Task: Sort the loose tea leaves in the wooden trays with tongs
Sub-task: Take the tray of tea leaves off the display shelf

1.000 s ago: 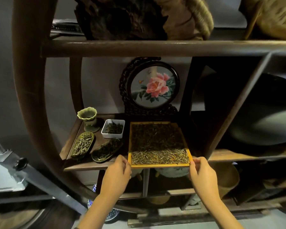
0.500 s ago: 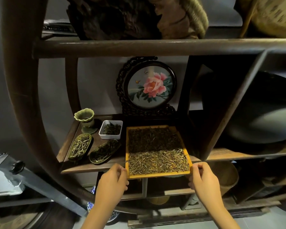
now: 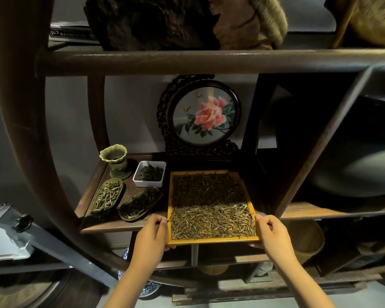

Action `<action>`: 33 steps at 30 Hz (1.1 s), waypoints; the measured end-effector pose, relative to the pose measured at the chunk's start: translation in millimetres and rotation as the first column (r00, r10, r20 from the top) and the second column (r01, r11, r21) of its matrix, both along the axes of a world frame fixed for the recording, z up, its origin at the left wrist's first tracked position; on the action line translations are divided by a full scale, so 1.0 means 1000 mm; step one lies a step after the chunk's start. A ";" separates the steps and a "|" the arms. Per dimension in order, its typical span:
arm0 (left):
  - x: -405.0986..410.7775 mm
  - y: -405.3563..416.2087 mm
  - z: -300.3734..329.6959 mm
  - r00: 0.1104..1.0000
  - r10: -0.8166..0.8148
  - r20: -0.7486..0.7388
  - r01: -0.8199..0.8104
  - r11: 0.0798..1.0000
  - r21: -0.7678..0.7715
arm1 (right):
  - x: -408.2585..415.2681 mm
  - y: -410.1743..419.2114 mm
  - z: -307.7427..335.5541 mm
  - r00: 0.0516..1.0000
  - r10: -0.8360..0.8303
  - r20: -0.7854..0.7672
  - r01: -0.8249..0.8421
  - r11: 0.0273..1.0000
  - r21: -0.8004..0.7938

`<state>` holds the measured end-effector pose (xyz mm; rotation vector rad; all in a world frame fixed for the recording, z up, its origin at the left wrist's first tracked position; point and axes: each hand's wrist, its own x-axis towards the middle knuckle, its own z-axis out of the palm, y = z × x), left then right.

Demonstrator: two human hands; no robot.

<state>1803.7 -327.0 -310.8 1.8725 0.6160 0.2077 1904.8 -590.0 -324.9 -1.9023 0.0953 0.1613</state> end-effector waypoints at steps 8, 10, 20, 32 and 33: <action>-0.028 -0.010 -0.007 0.997 -0.036 0.066 0.022 0.980 0.198 | -0.032 -0.008 -0.001 0.996 -0.024 0.087 0.024 1.000 0.001; -0.029 -0.011 -0.005 0.997 -0.038 0.061 0.022 0.972 0.236 | -0.035 -0.008 0.000 0.994 -0.031 0.102 0.031 1.000 -0.003; -0.027 -0.008 0.010 0.991 -0.131 -0.023 0.122 0.832 0.542 | -0.038 -0.007 0.001 0.997 0.001 0.083 -0.002 1.000 0.016; -0.030 -0.013 0.013 0.988 -0.072 -0.134 0.147 0.678 0.720 | -0.029 -0.010 -0.008 0.999 -0.010 0.051 0.009 1.000 0.029; -0.030 -0.012 0.012 0.990 -0.068 -0.121 0.133 0.710 0.692 | -0.029 -0.010 -0.009 0.999 -0.013 0.040 0.011 0.999 0.042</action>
